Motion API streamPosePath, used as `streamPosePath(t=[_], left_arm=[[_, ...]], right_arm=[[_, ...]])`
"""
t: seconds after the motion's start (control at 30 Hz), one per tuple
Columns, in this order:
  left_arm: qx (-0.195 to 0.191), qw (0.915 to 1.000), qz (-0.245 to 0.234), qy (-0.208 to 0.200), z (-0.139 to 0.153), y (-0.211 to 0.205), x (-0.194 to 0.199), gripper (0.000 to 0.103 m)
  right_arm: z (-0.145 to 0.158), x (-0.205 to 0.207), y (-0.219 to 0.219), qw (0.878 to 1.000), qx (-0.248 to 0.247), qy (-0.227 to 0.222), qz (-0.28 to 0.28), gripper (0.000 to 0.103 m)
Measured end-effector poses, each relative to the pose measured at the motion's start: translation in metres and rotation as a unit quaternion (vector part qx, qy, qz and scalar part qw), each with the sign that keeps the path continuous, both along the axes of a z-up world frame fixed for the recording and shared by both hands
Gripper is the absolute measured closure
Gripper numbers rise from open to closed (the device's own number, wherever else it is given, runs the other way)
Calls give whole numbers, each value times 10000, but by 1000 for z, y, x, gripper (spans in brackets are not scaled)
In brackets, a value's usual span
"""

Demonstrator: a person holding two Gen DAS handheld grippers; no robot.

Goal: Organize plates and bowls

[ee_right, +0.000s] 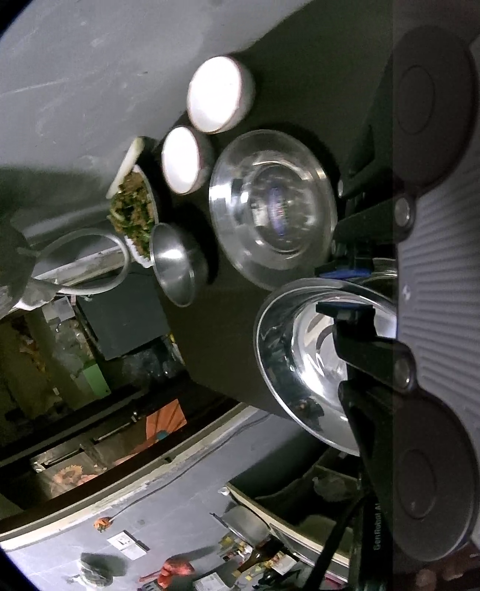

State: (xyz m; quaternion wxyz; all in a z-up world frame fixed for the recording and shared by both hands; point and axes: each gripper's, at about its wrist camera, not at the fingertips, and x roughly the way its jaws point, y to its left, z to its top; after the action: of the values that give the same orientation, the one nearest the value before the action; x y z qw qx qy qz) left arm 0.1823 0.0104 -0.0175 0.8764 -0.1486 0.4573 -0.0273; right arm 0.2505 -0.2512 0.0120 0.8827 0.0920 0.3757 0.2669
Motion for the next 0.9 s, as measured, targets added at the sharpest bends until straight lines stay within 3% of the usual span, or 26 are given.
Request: streamPosePath(t=[0.33, 0.9], left_arm=[[411, 9986, -142, 302, -6, -11, 5, 87], [796, 9960, -189, 352, -9, -19, 9, 86]], right_arm=[[-11, -25, 5, 9992, -351, -144, 82, 87], [-20, -39, 14, 9963, -800, -274, 182, 86]])
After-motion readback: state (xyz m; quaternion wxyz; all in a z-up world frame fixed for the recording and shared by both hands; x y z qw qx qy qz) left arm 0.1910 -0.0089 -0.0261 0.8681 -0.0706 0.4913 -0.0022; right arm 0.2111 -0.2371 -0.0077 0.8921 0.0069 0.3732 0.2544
